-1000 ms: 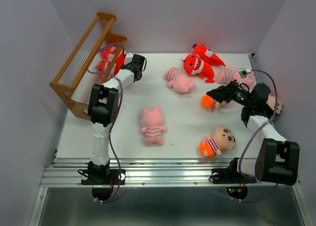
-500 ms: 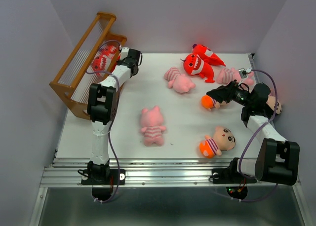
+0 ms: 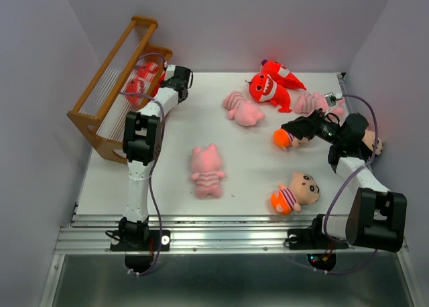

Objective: Place and organize the stuffed toys onto the shelf
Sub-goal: Place the stuffed toy onto shelf

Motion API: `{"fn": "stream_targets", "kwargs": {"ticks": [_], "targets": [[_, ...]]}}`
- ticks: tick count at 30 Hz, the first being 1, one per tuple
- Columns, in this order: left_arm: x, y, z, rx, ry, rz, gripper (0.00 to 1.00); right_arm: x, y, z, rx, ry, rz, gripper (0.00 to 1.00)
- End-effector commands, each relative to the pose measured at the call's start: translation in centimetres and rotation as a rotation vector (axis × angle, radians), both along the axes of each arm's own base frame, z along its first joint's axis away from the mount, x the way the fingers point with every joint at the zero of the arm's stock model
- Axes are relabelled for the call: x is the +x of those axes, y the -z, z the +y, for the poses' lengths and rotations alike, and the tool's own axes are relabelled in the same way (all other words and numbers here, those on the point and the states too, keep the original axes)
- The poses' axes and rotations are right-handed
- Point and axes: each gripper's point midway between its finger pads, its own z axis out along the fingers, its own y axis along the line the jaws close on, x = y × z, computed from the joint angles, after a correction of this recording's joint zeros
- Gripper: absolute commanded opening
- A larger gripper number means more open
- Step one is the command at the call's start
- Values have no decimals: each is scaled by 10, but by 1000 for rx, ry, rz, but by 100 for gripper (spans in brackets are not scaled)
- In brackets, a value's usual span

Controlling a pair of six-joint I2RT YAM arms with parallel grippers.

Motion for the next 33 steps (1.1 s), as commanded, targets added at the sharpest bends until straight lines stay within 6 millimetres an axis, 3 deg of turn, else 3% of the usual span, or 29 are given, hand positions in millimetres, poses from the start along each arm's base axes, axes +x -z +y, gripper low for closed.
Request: {"fn": "stream_targets", "kwargs": {"ticks": [1, 7, 12, 13, 14, 20, 30, 33], "targets": [[10, -27, 5, -9, -8, -58, 21, -1, -15, -1, -23, -7, -79, 100], [4, -31, 2, -42, -7, -72, 54, -1, -13, -1, -20, -10, -72, 100], [-2, -35, -4, -76, 25, -73, 70, -1, -14, -1, -19, -10, -70, 100], [-1, -44, -8, -100, 45, -93, 73, -1, -14, -1, -19, -10, -70, 100], [-5, -41, -10, -105, 58, -82, 82, -1, -15, -1, -20, -10, -73, 100], [-13, -62, -39, -168, 181, -112, 85, -1, -14, -1, -20, -12, -72, 100], [-21, -64, -76, -249, 306, -87, 84, -2, -15, -1, -23, -13, -80, 100], [-19, -75, -97, -262, 368, -106, 84, -3, -15, 0, -22, -16, -78, 100]]}}
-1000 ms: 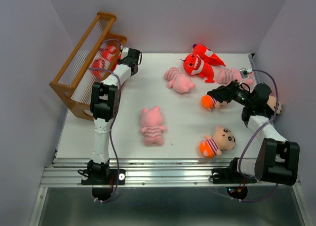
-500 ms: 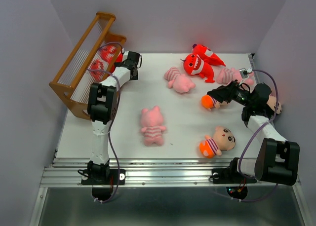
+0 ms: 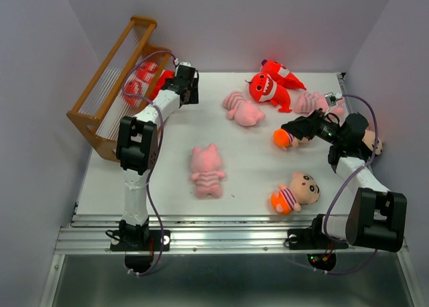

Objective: Place and organize the stuffed toys onto the shelf
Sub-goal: Place the stuffed toy onto shelf

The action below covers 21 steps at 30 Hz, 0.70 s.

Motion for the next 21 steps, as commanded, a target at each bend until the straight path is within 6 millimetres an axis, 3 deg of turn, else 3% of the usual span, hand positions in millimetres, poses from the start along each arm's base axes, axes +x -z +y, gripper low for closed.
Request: {"fn": "stream_targets", "kwargs": {"ticks": [1, 3, 5, 6, 7, 8, 9, 21], "targets": [[3, -47, -30, -44, 91, -92, 84, -2, -15, -1, -22, -13, -79, 100], [14, -65, -38, -50, 71, -144, 82, -2, -15, -1, -22, -15, -78, 100], [25, -70, -40, -56, 11, -175, 81, -2, -14, -1, -22, -15, -78, 100], [35, -88, -42, -73, -16, -223, 79, -2, -14, -1, -24, -13, -79, 100], [42, -80, -40, -63, -49, -227, 78, -2, -14, -1, -24, -13, -79, 100], [51, -97, -41, -86, -71, -273, 77, -2, -14, -1, -24, -13, -78, 100], [55, -98, -40, -84, -91, -287, 77, -3, -14, -1, -25, -14, -80, 100], [94, -71, -3, -53, -261, -370, 75, -2, -13, -1, -21, -16, -72, 100]]}}
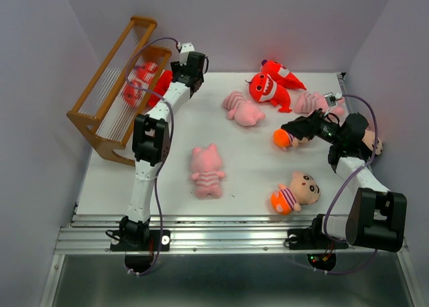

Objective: Place and organize the stuffed toys onto the shelf
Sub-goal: Place the stuffed toy onto shelf

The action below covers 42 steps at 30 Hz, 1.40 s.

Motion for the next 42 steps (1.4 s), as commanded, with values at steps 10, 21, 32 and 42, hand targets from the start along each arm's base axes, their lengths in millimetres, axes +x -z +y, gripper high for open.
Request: {"fn": "stream_targets", "kwargs": {"ticks": [10, 21, 32, 42], "targets": [[29, 0, 34, -36, -118, -98, 74, 1, -11, -1, -19, -13, -64, 100], [30, 28, 57, -78, -154, -33, 72, 1, -10, -1, -17, -16, -58, 100], [31, 40, 65, -87, -178, -13, 60, 1, -12, -1, -19, -16, -64, 100], [30, 56, 65, -114, -170, 24, 36, 1, -13, -1, -18, -17, -66, 100]]}}
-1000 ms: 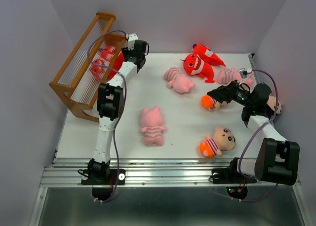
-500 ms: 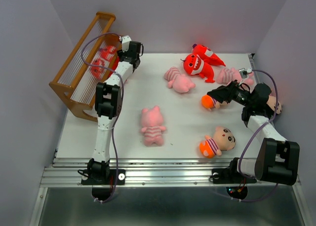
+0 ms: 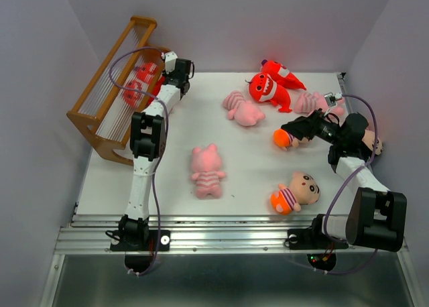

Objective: Place and organize the stuffed toys onto the shelf
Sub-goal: Place the stuffed toy onto shelf

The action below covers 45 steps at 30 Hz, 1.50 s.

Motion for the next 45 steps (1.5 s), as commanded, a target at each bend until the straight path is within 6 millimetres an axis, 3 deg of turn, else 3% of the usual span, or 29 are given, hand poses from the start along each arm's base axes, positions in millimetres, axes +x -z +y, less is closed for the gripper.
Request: {"fn": "stream_targets", "kwargs": {"ticks": [1, 9, 27, 36, 45], "targets": [[8, -20, 1, -49, -9, -42, 33, 1, -14, -1, -18, -14, -67, 100], [9, -20, 5, -121, -9, -56, 0, 0, -15, -1, -19, -17, -72, 100], [22, -86, -1, -310, -43, -282, 0, 2, -13, -4, -17, -9, -64, 100], [23, -83, 5, -346, -69, -312, 0, 2, -15, -4, -18, -13, -68, 100], [22, -60, 3, -406, -62, -272, 0, 1, -15, -4, -18, -14, -68, 100]]}}
